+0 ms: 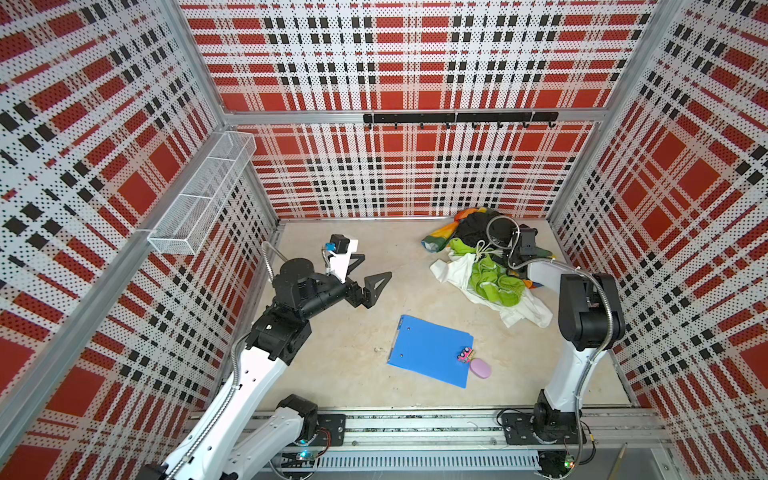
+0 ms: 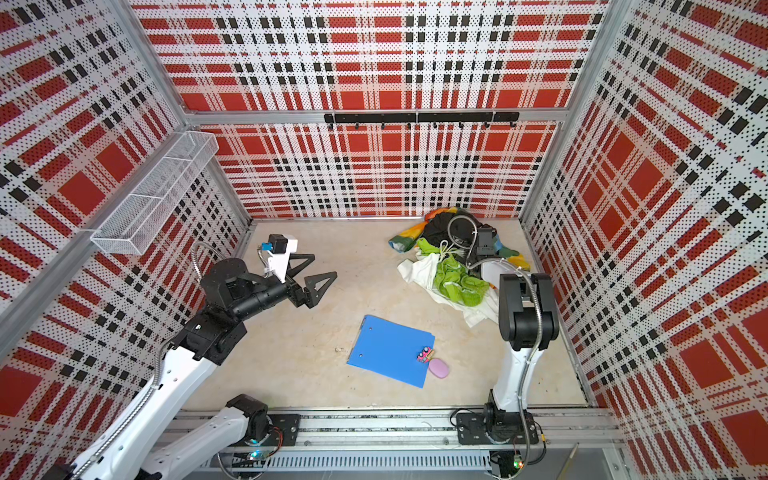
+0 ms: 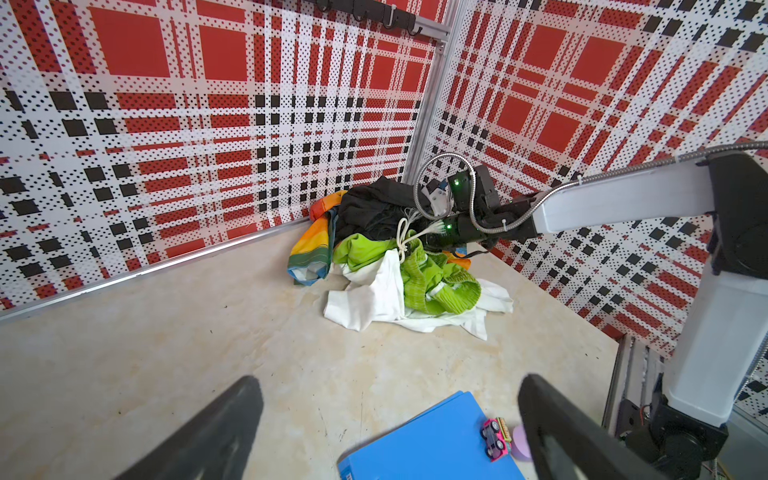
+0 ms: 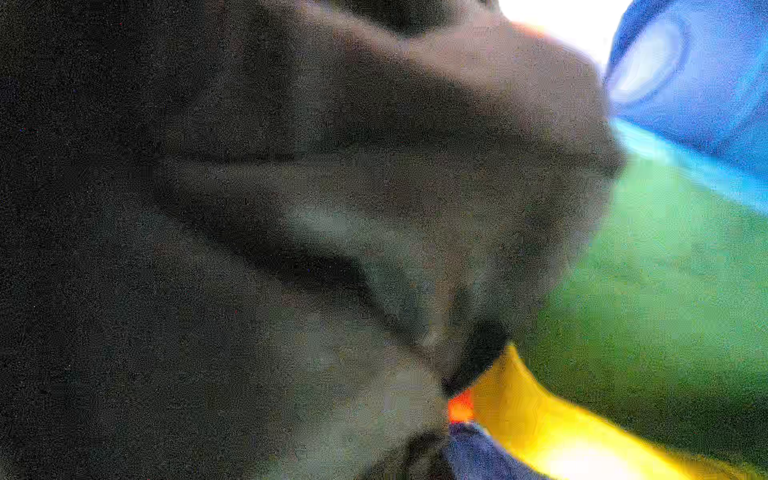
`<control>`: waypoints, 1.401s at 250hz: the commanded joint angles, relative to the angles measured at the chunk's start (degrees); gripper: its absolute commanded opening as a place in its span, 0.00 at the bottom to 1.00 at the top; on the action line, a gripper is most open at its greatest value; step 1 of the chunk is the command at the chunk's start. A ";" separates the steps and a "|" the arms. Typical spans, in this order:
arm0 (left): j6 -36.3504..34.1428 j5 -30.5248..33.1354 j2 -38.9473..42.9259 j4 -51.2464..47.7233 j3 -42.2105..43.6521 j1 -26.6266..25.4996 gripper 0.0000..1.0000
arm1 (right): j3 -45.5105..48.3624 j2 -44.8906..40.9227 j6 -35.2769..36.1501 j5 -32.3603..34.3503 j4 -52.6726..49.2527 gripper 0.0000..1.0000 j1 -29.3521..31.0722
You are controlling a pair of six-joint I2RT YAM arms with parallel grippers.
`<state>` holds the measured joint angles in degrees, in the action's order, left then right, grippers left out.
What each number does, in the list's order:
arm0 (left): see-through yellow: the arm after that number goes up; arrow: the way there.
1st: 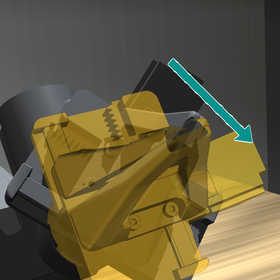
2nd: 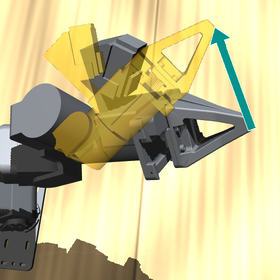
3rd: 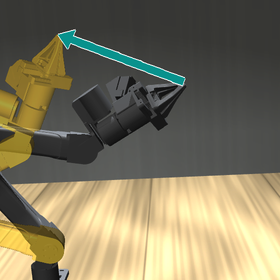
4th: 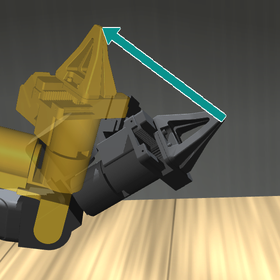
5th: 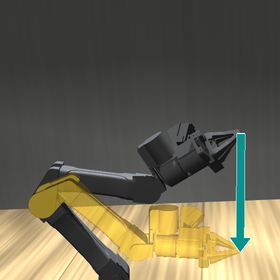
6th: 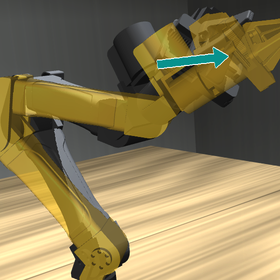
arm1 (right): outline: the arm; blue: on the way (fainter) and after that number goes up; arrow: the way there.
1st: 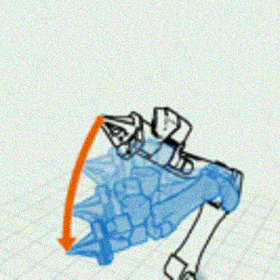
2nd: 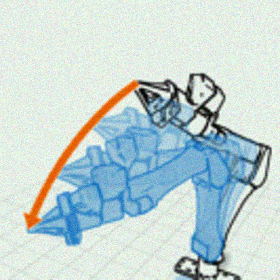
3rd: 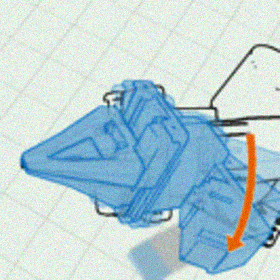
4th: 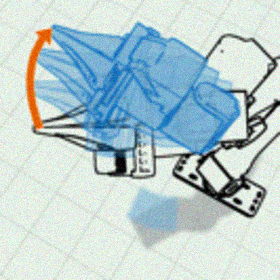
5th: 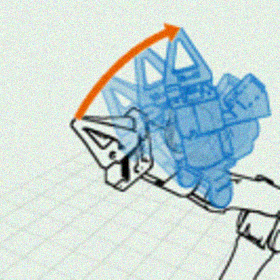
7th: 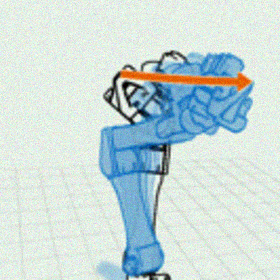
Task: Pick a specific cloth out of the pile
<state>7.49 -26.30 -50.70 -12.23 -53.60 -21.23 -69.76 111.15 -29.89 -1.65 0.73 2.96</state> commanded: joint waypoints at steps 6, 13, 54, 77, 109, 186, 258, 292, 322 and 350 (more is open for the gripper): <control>0.26 0.02 -0.10 1.66 0.52 0.38 0.99 | 2.61 -0.39 -5.65 -1.12 0.06 0.00 2.49; 0.20 0.06 -0.20 1.67 0.52 0.38 0.99 | 2.61 -0.56 -5.84 -0.63 0.12 0.00 2.49; 0.12 -0.50 -0.50 1.68 0.42 0.31 0.99 | 2.83 -3.16 -4.29 -0.78 0.15 0.03 2.49; -0.14 -1.41 -0.38 1.63 0.48 0.21 0.99 | 3.81 -6.04 -3.18 -1.84 0.60 0.14 2.49; -1.06 -1.80 0.44 1.68 0.83 0.12 0.99 | 5.12 -11.70 -1.26 -2.40 -0.84 0.32 2.52; -4.26 -4.49 1.39 -1.02 -0.16 0.72 0.99 | 15.97 -33.33 1.91 1.23 -3.12 0.54 3.64; -5.27 -3.69 5.03 -6.84 1.88 0.29 0.99 | 17.14 -44.84 8.54 2.24 -8.47 0.55 13.41; -5.53 -1.29 6.79 -8.69 2.98 -0.33 0.99 | 13.78 -41.37 10.18 4.37 -11.10 0.56 21.33; -5.85 0.80 6.65 -11.14 3.07 -1.86 0.99 | 10.11 -35.33 11.24 5.87 -12.36 0.57 27.41; -4.84 1.49 6.05 -12.77 3.38 -3.82 0.99 | 7.21 -29.28 11.52 5.78 -12.86 0.62 30.47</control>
<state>2.48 -26.68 -44.38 -22.28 -51.03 -23.20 -59.20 76.90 -20.25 2.83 -11.40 30.96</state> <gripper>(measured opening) 0.992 0.589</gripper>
